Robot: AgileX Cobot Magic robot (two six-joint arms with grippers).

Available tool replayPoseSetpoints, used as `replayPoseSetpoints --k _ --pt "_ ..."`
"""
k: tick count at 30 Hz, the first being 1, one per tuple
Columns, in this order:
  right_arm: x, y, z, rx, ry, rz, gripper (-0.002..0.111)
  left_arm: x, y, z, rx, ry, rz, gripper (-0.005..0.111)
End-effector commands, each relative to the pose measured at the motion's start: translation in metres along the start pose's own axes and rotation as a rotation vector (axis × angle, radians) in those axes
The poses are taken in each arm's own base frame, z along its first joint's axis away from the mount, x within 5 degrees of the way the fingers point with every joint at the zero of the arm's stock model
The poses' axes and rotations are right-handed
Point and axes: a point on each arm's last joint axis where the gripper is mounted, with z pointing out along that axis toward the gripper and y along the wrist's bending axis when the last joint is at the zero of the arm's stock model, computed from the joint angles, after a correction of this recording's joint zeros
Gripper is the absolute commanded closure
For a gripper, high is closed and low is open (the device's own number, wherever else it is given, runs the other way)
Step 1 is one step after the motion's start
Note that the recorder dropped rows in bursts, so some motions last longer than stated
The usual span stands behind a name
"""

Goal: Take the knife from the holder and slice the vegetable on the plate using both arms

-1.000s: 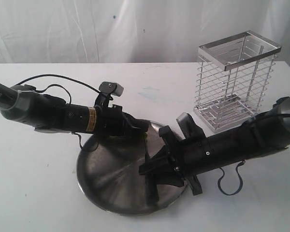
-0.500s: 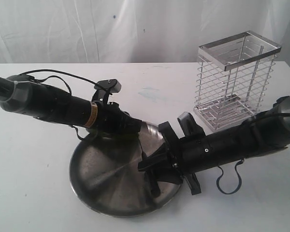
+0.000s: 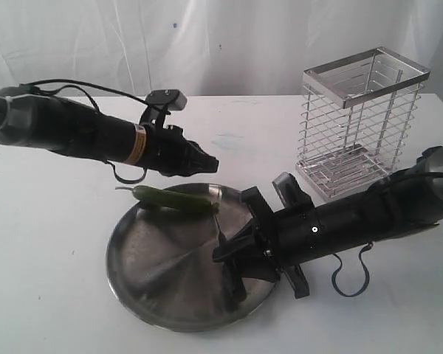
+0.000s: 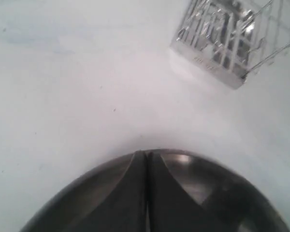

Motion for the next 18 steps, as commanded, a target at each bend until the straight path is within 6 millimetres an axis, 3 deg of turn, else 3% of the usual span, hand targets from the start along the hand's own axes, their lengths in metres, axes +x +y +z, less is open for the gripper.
replayPoseSetpoints --k 1,9,14,18 --pt "0.000 -0.001 -0.001 0.015 -0.010 0.034 0.108 -0.023 -0.009 -0.027 0.042 -0.069 -0.001 0.107" --pt "0.004 0.019 -0.012 0.004 -0.062 -0.042 0.108 -0.049 -0.011 -0.079 0.014 -0.160 -0.087 0.107" --pt "0.007 0.031 -0.019 -0.002 -0.091 -0.082 0.108 -0.035 -0.011 -0.098 -0.077 -0.167 -0.107 0.107" --pt "0.011 0.037 -0.021 -0.032 -0.064 -0.103 0.108 -0.013 -0.015 -0.097 -0.050 -0.109 -0.061 0.107"
